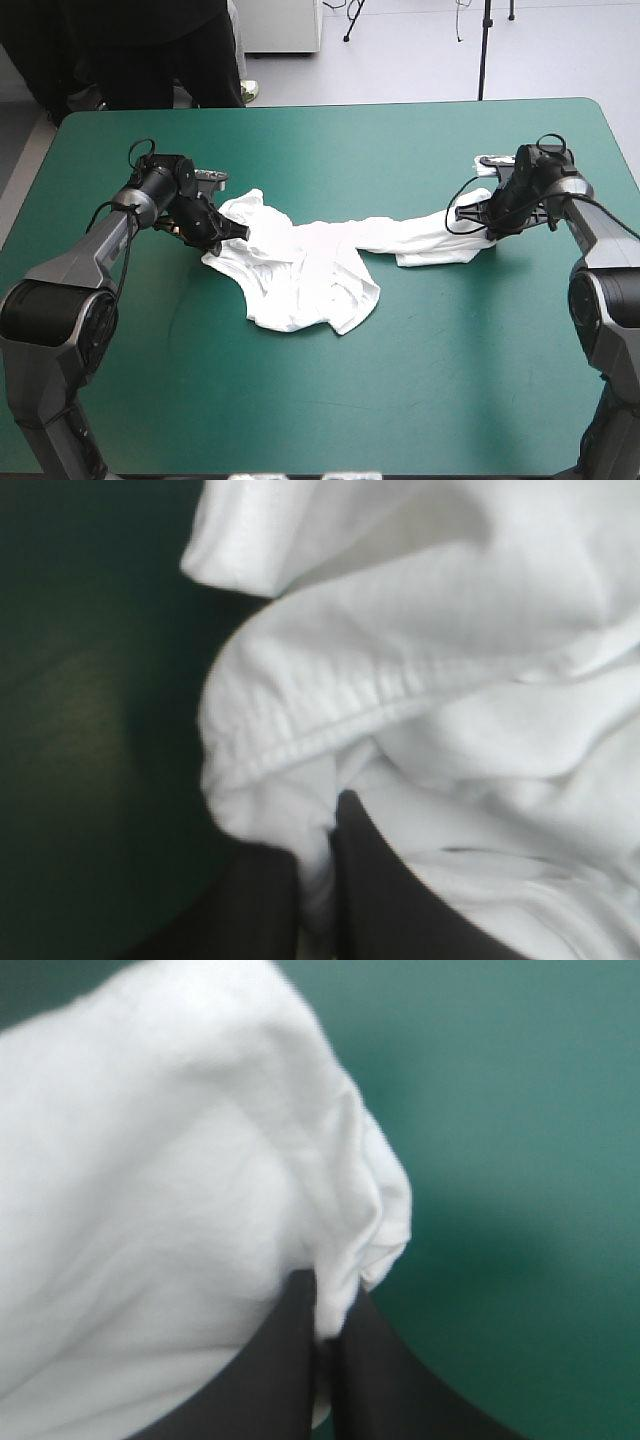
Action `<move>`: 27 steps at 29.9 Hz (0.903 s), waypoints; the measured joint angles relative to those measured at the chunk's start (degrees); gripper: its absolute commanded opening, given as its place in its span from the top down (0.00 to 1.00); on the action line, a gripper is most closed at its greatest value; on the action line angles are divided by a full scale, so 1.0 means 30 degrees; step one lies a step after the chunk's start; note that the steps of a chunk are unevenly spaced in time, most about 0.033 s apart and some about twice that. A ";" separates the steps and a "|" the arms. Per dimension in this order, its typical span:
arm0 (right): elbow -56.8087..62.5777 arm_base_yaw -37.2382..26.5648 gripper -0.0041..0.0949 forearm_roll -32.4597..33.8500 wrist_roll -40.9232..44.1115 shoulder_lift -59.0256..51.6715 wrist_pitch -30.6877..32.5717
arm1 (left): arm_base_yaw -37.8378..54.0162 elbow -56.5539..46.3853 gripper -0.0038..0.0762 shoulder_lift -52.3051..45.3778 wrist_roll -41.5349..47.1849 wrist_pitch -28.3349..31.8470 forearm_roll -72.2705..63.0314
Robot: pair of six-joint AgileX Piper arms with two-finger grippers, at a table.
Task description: Fold the cloth
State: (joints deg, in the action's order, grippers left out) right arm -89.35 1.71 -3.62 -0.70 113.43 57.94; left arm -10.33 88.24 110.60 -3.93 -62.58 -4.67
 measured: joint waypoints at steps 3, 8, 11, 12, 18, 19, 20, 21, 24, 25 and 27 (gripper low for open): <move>-0.0655 0.0000 0.98 0.0060 -0.0112 -0.0454 0.1479 | 0.0000 0.0614 0.96 -0.0799 -0.0057 -0.0687 0.0139; -0.2268 0.0000 0.98 0.0042 -0.0340 -0.2675 0.2686 | -0.0055 0.0904 0.96 -0.3273 -0.0139 -0.1732 0.0199; -0.3112 0.0000 0.98 -0.0019 -0.0392 -0.4458 0.3001 | -0.0056 0.0904 0.96 -0.5089 -0.0183 -0.2151 0.0066; -0.3403 0.0000 0.98 -0.0020 -0.0392 -0.5020 0.3120 | -0.0056 0.0917 0.96 -0.5793 -0.0204 -0.2256 -0.0010; -0.4931 0.0000 0.98 -0.0020 -0.0392 -0.7979 0.3720 | -0.0108 0.1851 0.96 -0.9775 -0.0243 -0.2654 -0.0322; -0.5184 0.0000 0.98 -0.0020 -0.0392 -0.8384 0.3771 | -0.0108 0.2086 0.96 -1.0255 -0.0243 -0.2693 -0.0388; -0.5440 0.0000 0.98 -0.0046 -0.0392 -0.8890 0.3854 | -0.0108 0.2474 0.96 -1.0821 -0.0243 -0.2696 -0.0610; -0.5853 0.0000 0.98 -0.0163 -0.0392 -0.9404 0.3852 | -0.0108 0.2837 0.96 -1.1353 -0.0243 -0.2716 -0.0800; -0.6859 0.0000 0.98 -0.0661 -0.0392 -1.1073 0.3505 | -0.0108 0.4020 0.96 -1.2708 -0.0397 -0.2697 -0.1466; -0.7181 0.0000 0.98 -0.0795 -0.0409 -1.1528 0.3338 | -0.0108 0.4398 0.96 -1.3017 -0.0490 -0.2697 -0.1743; -0.7984 0.0000 0.98 -0.1264 -0.0467 -1.2647 0.3057 | -0.0108 0.5402 0.96 -1.3670 -0.0644 -0.2697 -0.2174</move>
State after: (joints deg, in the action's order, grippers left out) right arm -113.31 1.71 -7.41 -2.10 75.49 67.11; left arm -10.65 104.45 69.59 -5.87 -70.67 -11.19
